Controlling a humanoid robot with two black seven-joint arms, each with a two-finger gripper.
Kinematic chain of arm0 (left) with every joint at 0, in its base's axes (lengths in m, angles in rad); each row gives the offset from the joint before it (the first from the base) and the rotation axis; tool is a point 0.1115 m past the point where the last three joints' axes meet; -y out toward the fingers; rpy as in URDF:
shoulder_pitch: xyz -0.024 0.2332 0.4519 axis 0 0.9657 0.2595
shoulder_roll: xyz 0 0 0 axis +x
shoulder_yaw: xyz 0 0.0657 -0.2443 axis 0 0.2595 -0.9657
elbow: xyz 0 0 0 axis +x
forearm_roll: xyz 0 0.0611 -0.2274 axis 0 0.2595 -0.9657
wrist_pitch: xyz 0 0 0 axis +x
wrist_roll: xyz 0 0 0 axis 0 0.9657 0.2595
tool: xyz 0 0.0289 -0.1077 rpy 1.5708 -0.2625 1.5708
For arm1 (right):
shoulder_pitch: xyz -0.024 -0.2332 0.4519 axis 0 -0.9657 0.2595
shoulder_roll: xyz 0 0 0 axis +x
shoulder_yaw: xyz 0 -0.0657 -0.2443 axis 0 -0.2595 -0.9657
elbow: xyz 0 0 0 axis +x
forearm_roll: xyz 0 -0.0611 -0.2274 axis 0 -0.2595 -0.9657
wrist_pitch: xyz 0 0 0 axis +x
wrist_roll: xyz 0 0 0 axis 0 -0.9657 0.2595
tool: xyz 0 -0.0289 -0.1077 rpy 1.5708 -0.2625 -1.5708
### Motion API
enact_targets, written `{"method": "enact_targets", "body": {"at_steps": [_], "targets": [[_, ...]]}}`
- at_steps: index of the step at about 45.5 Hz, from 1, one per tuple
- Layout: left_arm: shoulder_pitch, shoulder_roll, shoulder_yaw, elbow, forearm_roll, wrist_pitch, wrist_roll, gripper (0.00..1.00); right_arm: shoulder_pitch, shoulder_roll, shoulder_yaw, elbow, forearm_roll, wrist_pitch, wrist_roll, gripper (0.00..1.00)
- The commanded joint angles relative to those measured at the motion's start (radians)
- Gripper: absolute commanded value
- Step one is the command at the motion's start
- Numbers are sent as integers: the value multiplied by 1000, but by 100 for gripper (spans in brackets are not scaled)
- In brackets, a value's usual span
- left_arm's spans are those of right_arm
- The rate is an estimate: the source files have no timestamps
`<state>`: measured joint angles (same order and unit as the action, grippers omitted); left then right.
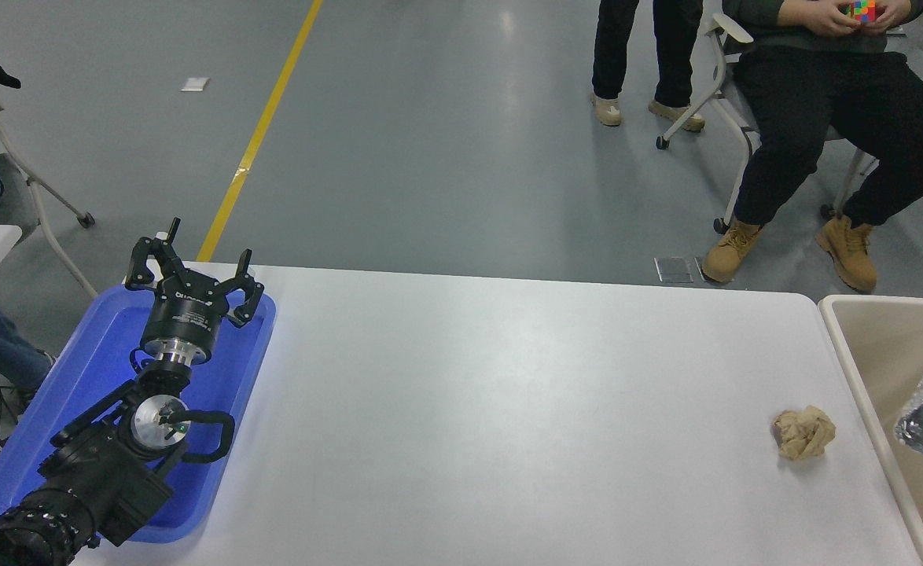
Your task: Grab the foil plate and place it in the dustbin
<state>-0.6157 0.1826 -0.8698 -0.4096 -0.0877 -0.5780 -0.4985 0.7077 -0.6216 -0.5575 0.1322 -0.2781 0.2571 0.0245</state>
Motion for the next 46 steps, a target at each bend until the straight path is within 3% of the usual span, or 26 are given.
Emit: {"method": "enact_targets", "body": {"at_steps": [1, 7, 10, 14, 20, 46], "targets": [[1, 0, 0, 0, 0, 0, 0, 100, -5, 2, 4, 0, 0, -4, 0, 0], [1, 0, 0, 0, -1, 0, 0, 100, -4, -6, 4, -2, 0, -27, 0, 3], [-1, 0, 0, 0, 0, 0, 0, 100, -4, -9, 4, -2, 0, -52, 0, 24], [-1, 0, 0, 0, 0, 0, 0, 100, 2, -21, 4, -2, 0, -82, 0, 71], [1, 0, 0, 0, 0, 0, 0, 100, 10, -43, 4, 0, 2, -122, 0, 99], [-1, 0, 0, 0, -1, 0, 0, 100, 429, -43, -131, 56, -4, -102, 2, 100]]}}
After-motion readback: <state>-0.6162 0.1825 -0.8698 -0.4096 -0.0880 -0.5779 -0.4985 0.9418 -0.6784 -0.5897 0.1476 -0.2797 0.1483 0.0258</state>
